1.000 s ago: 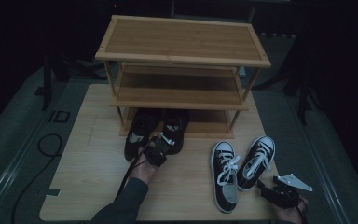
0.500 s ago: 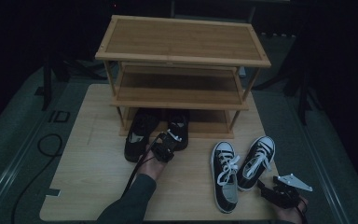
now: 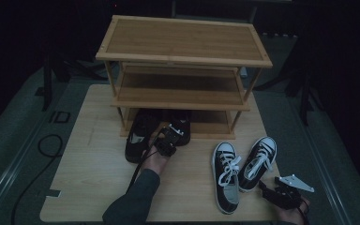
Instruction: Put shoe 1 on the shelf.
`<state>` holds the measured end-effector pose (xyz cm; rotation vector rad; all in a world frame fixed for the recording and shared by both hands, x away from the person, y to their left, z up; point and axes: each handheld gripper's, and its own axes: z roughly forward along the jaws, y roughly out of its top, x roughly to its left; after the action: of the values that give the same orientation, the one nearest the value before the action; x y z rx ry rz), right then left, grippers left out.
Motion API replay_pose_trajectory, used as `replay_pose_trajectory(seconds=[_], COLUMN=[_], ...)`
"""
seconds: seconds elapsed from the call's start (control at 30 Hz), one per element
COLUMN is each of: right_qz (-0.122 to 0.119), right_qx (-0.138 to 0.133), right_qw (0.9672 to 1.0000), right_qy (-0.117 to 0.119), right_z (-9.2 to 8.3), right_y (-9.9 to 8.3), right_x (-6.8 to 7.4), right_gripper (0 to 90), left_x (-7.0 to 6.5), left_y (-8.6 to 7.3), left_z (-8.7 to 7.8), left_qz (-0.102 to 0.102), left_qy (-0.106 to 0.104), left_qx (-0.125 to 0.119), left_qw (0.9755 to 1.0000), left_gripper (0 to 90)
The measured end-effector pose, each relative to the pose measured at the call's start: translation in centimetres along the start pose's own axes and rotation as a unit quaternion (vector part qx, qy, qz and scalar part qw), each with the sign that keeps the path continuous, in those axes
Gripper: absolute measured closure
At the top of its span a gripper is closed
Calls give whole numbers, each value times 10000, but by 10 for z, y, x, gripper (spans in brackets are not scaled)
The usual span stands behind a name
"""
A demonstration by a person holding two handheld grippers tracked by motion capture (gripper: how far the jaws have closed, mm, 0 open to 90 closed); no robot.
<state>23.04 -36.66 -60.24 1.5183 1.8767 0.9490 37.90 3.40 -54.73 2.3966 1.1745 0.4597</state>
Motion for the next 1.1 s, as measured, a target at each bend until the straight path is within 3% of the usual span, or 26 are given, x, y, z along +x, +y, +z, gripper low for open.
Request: replay_pose_trajectory(seconds=[0.73, 1.1], right_qz=[1, -3], right_qx=[-1, -3], right_qw=[10000, 10000], right_qy=[-1, 0], right_z=[0, 0], right_y=[0, 0], right_x=[0, 0], right_gripper=[298, 298], left_x=[3, 3], left_y=[16, 1], left_z=[10, -9], left_qz=[-73, 64], left_qy=[60, 36], left_qx=[31, -102], left_qw=[10000, 9999], left_gripper=[900, 899])
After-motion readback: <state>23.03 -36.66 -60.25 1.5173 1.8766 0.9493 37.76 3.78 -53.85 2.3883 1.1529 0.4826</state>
